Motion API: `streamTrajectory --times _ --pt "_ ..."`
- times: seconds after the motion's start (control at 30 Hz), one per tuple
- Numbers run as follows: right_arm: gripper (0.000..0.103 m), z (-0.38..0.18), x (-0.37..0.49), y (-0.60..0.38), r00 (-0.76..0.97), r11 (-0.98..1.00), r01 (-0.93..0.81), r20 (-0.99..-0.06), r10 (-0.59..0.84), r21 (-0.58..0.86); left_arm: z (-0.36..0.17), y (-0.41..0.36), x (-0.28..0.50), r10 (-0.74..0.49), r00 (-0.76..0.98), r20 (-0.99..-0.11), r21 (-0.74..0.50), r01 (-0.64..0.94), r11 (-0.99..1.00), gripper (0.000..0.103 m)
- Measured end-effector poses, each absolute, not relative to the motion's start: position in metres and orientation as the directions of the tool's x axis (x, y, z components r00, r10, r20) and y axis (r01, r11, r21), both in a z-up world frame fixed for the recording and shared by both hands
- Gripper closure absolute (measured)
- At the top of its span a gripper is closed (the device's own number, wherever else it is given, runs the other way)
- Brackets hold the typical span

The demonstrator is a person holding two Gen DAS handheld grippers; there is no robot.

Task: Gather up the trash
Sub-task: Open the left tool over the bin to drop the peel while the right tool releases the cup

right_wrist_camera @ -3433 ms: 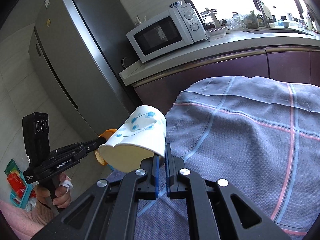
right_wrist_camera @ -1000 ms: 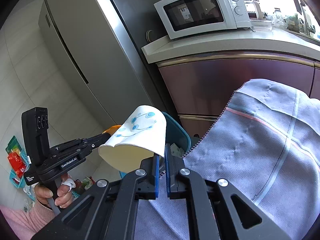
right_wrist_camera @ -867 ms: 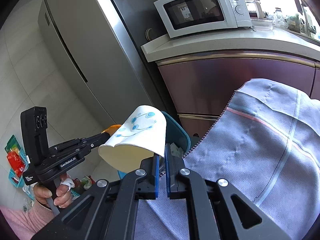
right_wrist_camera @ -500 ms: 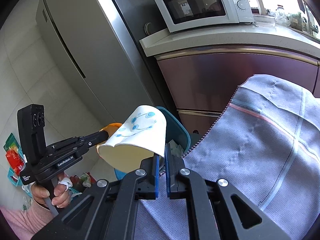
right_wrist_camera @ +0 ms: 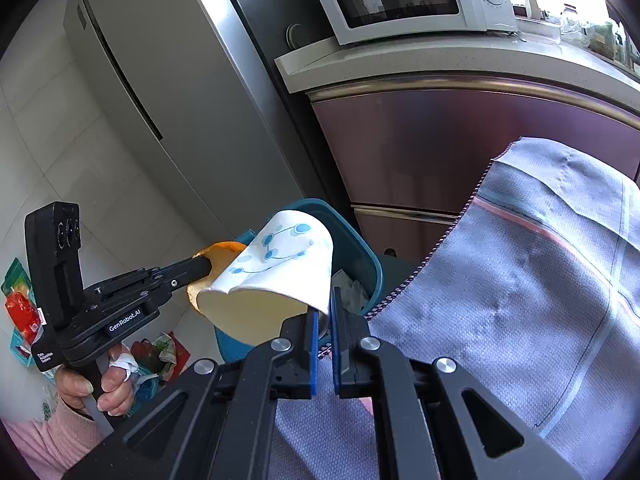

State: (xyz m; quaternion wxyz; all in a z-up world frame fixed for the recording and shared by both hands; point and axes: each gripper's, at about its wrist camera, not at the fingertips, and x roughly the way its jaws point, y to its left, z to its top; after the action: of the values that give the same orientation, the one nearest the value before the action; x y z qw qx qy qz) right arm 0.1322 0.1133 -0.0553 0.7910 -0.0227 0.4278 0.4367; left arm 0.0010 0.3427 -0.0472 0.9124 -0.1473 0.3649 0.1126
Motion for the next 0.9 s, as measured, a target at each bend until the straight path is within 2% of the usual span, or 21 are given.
streamTrajectory --times 0.8,0.9 --pt "0.098 -0.081 0.153 0.161 0.209 0.632 -0.72 -0.779 0.591 0.286 -0.084 0.368 0.023 0.108 0.655 -0.748 -0.192 -0.37 0.909 0.095" --pt "0.096 -0.082 0.156 0.169 0.205 0.634 -0.721 -0.787 0.582 0.281 -0.088 0.37 0.028 0.111 0.646 -0.756 -0.188 -0.375 0.908 0.095"
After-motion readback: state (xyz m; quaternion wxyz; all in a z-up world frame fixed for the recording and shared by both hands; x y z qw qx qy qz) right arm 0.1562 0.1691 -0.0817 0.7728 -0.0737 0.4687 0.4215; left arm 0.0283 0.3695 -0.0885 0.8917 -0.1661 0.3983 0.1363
